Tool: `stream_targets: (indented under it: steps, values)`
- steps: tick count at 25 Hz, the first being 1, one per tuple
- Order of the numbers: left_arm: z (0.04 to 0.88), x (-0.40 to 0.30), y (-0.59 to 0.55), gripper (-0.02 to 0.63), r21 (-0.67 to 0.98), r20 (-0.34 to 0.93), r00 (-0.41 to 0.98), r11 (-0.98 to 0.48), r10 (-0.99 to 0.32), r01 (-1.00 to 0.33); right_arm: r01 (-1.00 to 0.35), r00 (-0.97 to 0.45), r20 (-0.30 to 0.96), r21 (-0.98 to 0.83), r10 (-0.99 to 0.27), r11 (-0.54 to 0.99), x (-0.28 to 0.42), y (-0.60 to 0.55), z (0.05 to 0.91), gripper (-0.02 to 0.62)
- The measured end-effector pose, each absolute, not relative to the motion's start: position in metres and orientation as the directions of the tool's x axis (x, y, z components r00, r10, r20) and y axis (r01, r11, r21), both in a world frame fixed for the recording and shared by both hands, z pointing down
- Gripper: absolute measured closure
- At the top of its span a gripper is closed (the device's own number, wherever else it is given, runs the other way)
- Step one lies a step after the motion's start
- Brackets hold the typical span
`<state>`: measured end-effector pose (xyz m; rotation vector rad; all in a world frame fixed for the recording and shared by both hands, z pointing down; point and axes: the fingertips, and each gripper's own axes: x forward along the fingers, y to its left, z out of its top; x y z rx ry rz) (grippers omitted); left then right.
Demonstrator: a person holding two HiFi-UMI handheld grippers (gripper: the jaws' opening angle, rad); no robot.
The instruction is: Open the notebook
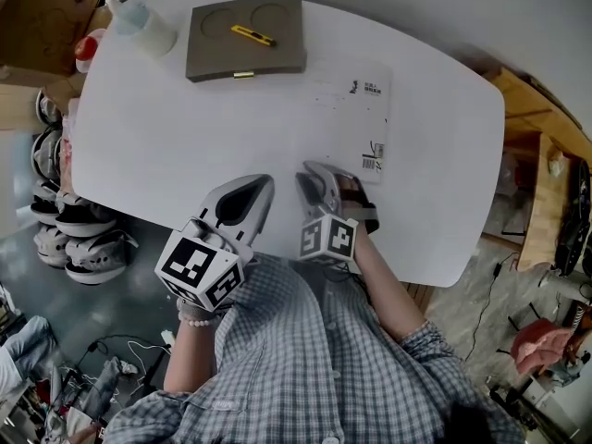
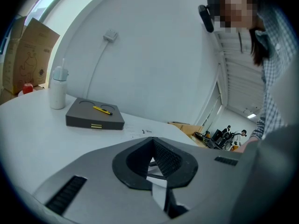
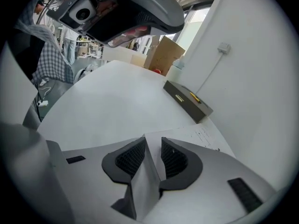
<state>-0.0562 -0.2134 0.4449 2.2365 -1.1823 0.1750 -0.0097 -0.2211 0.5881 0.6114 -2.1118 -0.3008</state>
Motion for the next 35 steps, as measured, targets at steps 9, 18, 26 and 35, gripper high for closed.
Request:
stream_targets:
  steps: [9, 18, 26, 35]
  values:
    - [0.480, -0.053, -0.218, 0.600, 0.471, 0.477, 0.599, -0.388, -0.644, -0.792, -0.354, -0.516, 0.708, 0.337, -0.483, 0.872, -0.010, -0.218, 0.578, 0.539]
    - [0.517, -0.024, -0.220, 0.505, 0.753, 0.404, 0.760, -0.286, -0.509, -0.592, -0.405, -0.530, 0.674, 0.332, -0.515, 0.852, -0.008, -0.220, 0.563, 0.557]
    - [0.552, -0.011, -0.234, 0.446, 0.878, 0.370, 0.791, -0.096, -0.487, -0.470, -0.415, -0.534, 0.657, 0.345, -0.532, 0.842, -0.006, -0.220, 0.558, 0.560]
    - [0.555, -0.003, -0.247, 0.449, 0.919, 0.323, 0.798, -0.033, -0.508, -0.393, -0.449, -0.551, 0.618, 0.347, -0.560, 0.824, -0.003, -0.220, 0.554, 0.557]
